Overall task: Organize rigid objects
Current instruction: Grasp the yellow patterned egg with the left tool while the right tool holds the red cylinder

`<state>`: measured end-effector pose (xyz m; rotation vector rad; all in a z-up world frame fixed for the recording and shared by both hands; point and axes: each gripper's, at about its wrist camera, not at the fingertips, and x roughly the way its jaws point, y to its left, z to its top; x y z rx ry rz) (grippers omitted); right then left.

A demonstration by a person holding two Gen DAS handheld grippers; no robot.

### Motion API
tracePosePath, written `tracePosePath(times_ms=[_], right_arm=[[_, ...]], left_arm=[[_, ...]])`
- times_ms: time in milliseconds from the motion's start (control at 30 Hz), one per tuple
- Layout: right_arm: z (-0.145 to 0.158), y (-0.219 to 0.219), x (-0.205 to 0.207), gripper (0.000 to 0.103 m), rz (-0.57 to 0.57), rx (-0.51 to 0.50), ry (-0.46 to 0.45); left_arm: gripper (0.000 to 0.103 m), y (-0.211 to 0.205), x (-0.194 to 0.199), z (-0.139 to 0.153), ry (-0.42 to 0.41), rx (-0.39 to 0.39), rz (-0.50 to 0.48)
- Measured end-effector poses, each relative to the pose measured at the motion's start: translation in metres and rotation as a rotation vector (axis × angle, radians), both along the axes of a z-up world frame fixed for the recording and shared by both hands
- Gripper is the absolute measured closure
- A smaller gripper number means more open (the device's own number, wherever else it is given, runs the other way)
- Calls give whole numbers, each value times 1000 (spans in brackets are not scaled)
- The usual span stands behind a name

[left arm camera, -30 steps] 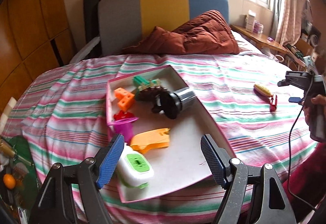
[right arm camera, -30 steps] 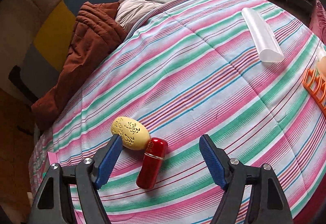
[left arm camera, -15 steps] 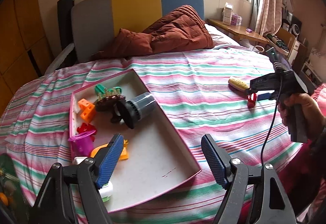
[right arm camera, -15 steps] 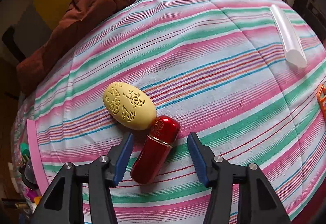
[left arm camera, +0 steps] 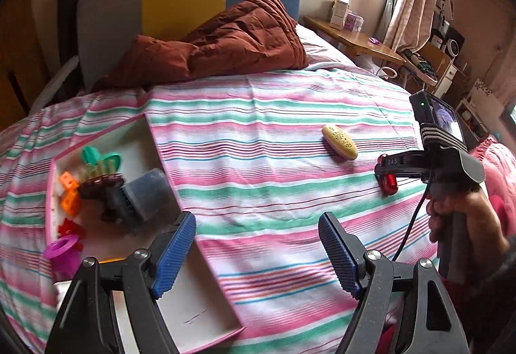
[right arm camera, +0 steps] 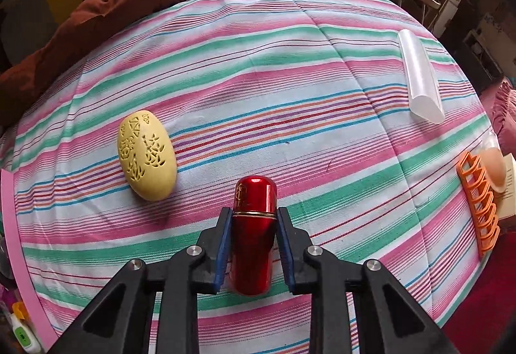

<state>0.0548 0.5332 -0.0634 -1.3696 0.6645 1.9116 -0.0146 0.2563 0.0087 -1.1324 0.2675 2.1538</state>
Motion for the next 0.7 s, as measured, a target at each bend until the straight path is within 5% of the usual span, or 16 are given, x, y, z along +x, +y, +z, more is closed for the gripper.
tracePosePath(times_ms=[333,700], right_arm=[[0,25,26,77,-129,-59,27],[1,35,37,76,-142,-118,84]], left_arm=[[26,90,-29,-23,-121,-14,-90],[27,182,-63,-51,-218,-41,-111]])
